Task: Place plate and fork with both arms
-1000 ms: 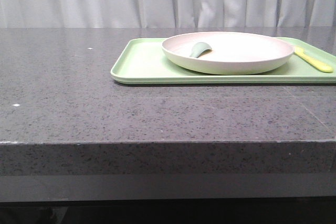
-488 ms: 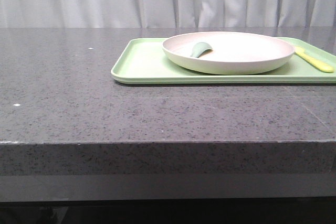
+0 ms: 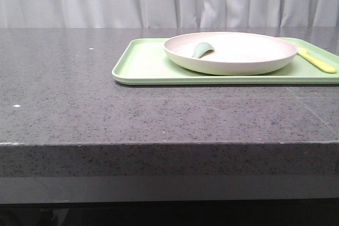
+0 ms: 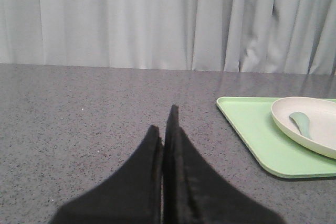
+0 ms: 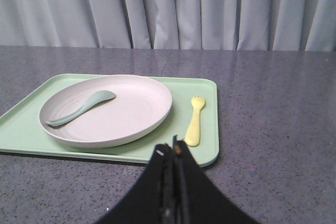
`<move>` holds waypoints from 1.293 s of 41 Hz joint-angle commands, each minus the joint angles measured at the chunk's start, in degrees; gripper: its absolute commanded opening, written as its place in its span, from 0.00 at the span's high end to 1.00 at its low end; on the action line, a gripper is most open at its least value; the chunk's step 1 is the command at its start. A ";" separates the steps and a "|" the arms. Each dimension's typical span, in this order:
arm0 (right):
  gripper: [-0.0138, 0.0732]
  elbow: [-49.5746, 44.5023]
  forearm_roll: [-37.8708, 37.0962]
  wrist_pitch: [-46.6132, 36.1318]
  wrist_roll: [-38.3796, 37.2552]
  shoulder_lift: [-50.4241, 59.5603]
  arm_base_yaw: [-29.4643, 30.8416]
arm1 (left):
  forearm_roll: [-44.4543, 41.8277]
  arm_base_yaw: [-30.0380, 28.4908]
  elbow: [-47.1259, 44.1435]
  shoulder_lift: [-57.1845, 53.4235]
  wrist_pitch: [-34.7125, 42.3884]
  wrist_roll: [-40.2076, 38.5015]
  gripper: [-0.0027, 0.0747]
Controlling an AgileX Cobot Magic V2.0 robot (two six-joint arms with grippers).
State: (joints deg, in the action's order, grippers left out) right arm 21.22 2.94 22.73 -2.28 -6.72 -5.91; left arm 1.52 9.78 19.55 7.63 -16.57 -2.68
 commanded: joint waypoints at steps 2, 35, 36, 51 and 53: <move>0.98 1.27 -0.68 -5.15 0.39 -0.63 0.12 | 0.19 -0.07 1.37 0.83 4.36 -0.55 0.99; 0.98 1.27 -0.68 -5.15 0.39 -0.63 0.12 | 0.19 -5.07 -4.04 -3.46 4.46 -0.55 0.99; 0.98 1.27 -0.68 -5.15 0.39 -0.63 0.12 | 0.19 -5.87 -5.00 -4.20 4.46 -0.55 0.99; 0.98 1.27 -0.68 -5.15 0.39 -0.63 0.12 | 0.19 -8.27 -16.37 -9.17 7.62 -0.55 0.99; 0.98 1.27 -0.68 -5.15 0.39 -0.63 0.12 | 0.19 -8.27 -17.84 -9.17 9.50 -0.55 0.99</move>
State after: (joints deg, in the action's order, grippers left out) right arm 21.22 2.94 22.64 -2.28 -6.72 -5.91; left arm 1.52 1.61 1.83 -0.31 -14.37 -2.72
